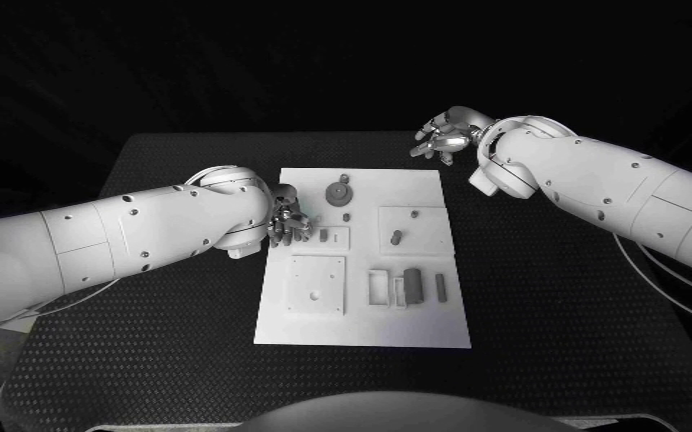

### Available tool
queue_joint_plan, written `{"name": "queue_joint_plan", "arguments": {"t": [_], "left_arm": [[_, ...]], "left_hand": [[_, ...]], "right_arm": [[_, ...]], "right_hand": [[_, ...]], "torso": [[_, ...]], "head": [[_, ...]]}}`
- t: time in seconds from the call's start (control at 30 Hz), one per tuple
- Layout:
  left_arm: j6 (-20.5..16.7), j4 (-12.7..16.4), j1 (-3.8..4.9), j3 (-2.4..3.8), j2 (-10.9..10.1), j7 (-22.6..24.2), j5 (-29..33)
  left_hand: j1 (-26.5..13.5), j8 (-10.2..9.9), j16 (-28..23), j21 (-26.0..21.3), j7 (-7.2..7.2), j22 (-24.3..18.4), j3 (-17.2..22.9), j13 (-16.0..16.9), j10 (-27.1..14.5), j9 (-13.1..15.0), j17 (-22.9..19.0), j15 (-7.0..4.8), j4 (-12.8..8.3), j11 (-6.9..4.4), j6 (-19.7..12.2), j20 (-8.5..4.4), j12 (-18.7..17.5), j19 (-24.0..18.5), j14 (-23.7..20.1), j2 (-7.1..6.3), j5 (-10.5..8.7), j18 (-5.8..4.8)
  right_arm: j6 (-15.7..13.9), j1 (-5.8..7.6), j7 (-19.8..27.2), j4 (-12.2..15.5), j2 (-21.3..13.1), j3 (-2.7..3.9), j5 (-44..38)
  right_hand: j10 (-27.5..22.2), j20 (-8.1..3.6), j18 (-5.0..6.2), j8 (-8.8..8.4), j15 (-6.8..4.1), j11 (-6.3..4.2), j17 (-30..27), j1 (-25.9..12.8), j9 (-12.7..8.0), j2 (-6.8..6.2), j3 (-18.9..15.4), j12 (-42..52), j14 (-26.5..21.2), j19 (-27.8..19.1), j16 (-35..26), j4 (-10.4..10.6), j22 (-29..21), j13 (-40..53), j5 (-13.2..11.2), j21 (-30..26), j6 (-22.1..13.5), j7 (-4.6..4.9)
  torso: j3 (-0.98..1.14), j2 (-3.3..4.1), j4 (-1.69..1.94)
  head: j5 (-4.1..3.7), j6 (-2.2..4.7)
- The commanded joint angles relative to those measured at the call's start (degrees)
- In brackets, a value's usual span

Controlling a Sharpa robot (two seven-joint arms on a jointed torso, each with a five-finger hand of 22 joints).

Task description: Assemble the parts on the task board

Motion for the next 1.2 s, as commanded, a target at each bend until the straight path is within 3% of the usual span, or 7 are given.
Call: {"name": "queue_joint_plan", "arguments": {"t": [0.03,0.13,0.23,1.03,1.2], "left_arm": [[-1.59,0.25,-0.04,-0.26,-0.12,-0.14,-0.69],[-1.51,0.58,-0.04,-0.86,-0.33,-0.15,-0.69],[-1.49,0.74,-0.04,-0.98,-0.37,-0.15,-0.69],[-1.5,-0.2,-0.15,-1.08,0.17,-0.23,-0.58],[-1.32,-0.31,-0.18,-1.09,0.43,-0.26,-0.32]], "left_hand": [[0.84,0.22,0.35,0.03,0.07,0.07,1.73,0.03,0.0,0.04,-0.03,-0.22,-1.46,-0.42,0.48,-0.21,0.37,0.11,-0.03,0.15,0.13,-0.79],[0.84,0.2,0.36,0.03,0.06,0.08,1.73,0.03,0.0,0.04,-0.03,-0.22,-1.45,-0.42,0.49,-0.21,0.38,0.11,-0.03,0.14,0.13,-0.79],[0.84,0.19,0.36,0.02,0.06,0.08,1.73,0.02,0.0,0.05,-0.03,-0.22,-1.44,-0.42,0.51,-0.21,0.38,0.12,-0.02,0.13,0.13,-0.79],[0.84,-0.3,0.38,0.01,0.12,0.15,1.82,-0.05,0.0,-0.29,-0.09,-0.25,-1.34,-0.39,0.41,-0.24,0.41,0.17,0.01,-0.06,0.05,-0.78],[0.58,-0.76,0.39,-0.03,0.18,0.2,1.66,-0.14,0.0,-0.71,-0.16,-0.26,-0.98,-0.35,0.47,-0.24,0.44,0.21,0.03,-0.78,-0.67,-0.79]], "right_arm": [[0.73,-0.02,0.13,0.04,-0.03,0.02,-0.46],[0.75,-0.02,0.13,0.07,-0.04,0.02,-0.46],[0.77,-0.02,0.13,0.08,-0.06,0.02,-0.47],[0.66,-0.02,0.13,0.22,-0.2,0.02,-0.48],[0.66,-0.02,0.14,0.28,-0.22,0.02,-0.48]], "right_hand": [[-0.53,-0.27,2.12,0.37,-0.22,0.03,-0.07,-0.1,-0.08,0.3,0.02,0.2,-0.26,-0.03,0.17,0.3,1.04,-0.07,0.13,-0.22,-0.06,2.79],[-0.53,-0.27,2.12,0.37,-0.22,0.03,-0.07,-0.1,-0.08,0.29,0.01,0.2,-0.26,-0.03,0.17,0.3,1.04,-0.07,0.13,-0.22,-0.07,2.79],[-0.53,-0.27,2.12,0.37,-0.22,0.03,-0.07,-0.1,-0.09,0.29,0.01,0.21,-0.26,-0.03,0.18,0.3,1.04,-0.08,0.13,-0.21,-0.06,2.79],[-0.54,-0.27,2.12,0.4,-0.22,0.03,-0.09,-0.11,-0.1,0.3,0.01,0.23,-0.26,-0.04,0.19,0.31,1.04,-0.1,0.13,-0.22,-0.06,2.79],[-0.54,-0.27,2.12,0.4,-0.22,0.03,-0.1,-0.1,-0.11,0.29,0.01,0.24,-0.27,-0.04,0.2,0.31,1.04,-0.11,0.13,-0.22,-0.07,2.79]], "torso": [[0.0,0.0,0.02],[0.0,0.0,0.03],[-0.01,0.0,0.01],[-0.03,0.02,-0.01],[-0.02,0.0,0.0]], "head": [[-0.02,0.06],[0.0,0.0],[0.03,-0.01],[-0.01,0.04],[-0.03,0.05]]}}
